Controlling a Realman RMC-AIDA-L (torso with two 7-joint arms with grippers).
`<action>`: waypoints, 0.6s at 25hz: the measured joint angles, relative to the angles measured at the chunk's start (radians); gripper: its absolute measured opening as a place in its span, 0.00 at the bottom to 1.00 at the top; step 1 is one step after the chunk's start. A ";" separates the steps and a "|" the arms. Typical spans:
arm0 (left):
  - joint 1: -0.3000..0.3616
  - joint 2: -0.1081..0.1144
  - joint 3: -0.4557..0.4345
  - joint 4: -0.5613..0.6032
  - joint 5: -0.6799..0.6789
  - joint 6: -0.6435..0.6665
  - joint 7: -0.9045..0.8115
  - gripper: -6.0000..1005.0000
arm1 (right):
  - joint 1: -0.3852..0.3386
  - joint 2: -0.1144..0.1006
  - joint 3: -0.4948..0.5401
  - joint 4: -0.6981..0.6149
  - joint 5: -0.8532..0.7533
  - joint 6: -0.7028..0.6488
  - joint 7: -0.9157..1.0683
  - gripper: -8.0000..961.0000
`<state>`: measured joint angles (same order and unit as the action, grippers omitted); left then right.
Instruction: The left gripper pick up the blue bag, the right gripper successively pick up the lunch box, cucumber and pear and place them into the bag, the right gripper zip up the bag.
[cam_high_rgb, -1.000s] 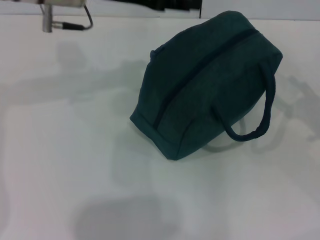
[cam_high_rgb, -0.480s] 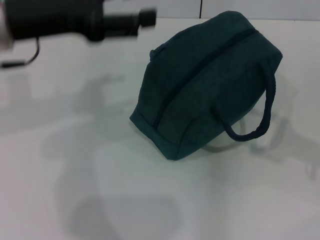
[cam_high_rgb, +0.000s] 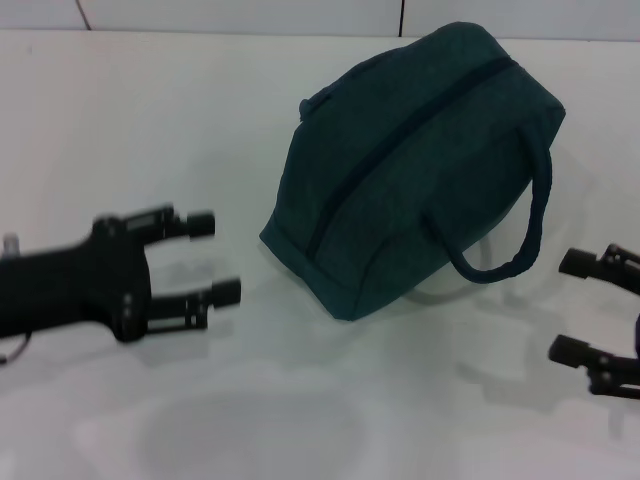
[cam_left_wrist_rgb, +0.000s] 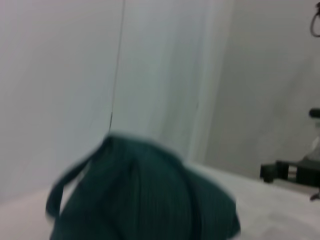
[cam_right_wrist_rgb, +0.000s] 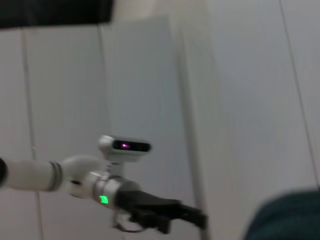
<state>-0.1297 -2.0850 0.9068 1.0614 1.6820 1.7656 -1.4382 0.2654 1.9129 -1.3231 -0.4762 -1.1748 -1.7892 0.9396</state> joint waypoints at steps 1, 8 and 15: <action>0.002 0.000 -0.006 -0.039 0.018 -0.005 0.027 0.82 | -0.009 0.007 0.000 0.006 -0.005 0.032 -0.006 0.90; -0.005 0.000 -0.074 -0.293 0.104 -0.075 0.247 0.82 | -0.032 0.023 -0.003 0.099 -0.009 0.182 -0.079 0.90; -0.026 0.000 -0.069 -0.352 0.174 -0.093 0.270 0.82 | -0.024 0.031 -0.009 0.144 -0.084 0.246 -0.134 0.90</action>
<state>-0.1561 -2.0854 0.8376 0.7091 1.8557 1.6725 -1.1682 0.2414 1.9443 -1.3324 -0.3321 -1.2584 -1.5434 0.8053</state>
